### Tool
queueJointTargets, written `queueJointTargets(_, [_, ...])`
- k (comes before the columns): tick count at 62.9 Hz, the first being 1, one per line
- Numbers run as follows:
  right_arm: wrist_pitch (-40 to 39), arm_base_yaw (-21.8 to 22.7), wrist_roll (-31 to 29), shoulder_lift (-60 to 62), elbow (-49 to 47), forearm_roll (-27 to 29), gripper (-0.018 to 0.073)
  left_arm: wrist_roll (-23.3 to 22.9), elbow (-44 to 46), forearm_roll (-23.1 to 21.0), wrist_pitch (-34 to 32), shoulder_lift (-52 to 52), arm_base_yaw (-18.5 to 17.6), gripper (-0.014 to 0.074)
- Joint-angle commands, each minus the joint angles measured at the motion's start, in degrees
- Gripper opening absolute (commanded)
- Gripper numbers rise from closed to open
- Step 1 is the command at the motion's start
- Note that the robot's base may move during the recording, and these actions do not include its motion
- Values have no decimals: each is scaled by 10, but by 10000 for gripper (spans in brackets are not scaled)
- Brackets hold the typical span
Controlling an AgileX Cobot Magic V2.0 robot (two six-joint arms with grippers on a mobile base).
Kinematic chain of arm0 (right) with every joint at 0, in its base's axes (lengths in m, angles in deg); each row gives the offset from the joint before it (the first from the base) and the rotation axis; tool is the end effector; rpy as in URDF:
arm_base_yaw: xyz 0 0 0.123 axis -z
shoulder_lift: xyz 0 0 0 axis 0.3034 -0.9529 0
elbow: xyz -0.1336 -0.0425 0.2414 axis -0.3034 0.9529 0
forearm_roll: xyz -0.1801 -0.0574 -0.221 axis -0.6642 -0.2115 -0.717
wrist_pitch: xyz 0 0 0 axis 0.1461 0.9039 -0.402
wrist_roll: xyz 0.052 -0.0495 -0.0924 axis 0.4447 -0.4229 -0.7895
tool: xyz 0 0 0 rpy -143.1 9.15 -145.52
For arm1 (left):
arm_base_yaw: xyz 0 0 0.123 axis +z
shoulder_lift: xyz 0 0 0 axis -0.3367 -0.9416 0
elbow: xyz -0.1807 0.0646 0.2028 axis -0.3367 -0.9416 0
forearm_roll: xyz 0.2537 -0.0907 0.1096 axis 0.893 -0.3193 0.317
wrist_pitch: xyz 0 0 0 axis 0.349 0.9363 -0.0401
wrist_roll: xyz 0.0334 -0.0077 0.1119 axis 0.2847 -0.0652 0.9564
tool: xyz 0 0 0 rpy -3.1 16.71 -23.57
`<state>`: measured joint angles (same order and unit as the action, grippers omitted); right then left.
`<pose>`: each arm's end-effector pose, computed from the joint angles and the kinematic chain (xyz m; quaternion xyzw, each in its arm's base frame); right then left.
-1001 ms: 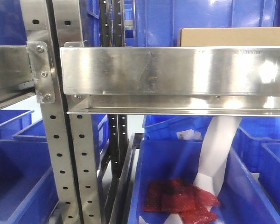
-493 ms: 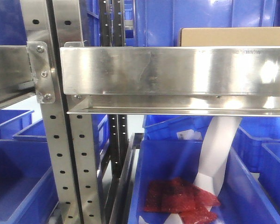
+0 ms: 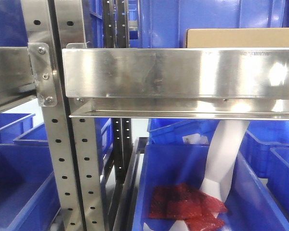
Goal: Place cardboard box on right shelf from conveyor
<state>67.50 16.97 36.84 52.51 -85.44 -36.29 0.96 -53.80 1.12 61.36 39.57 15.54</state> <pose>0.1281 0.0016 0.2066 0.0058 0.6746 0.0155 0.7380 0.1276 -0.0096 0.1920 0.0102 0.7219 -0.0420 0.6906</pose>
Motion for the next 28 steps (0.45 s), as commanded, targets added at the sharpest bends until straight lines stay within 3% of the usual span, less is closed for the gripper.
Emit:
queueJointTargets(1, [-44, 1, 0, 10, -10, 2, 55, -3, -6, 1, -49, 4, -1, -116])
queueJointTargets(28, [-44, 1, 0, 10, -10, 2, 55, -3, -6, 1, -49, 4, -1, -116])
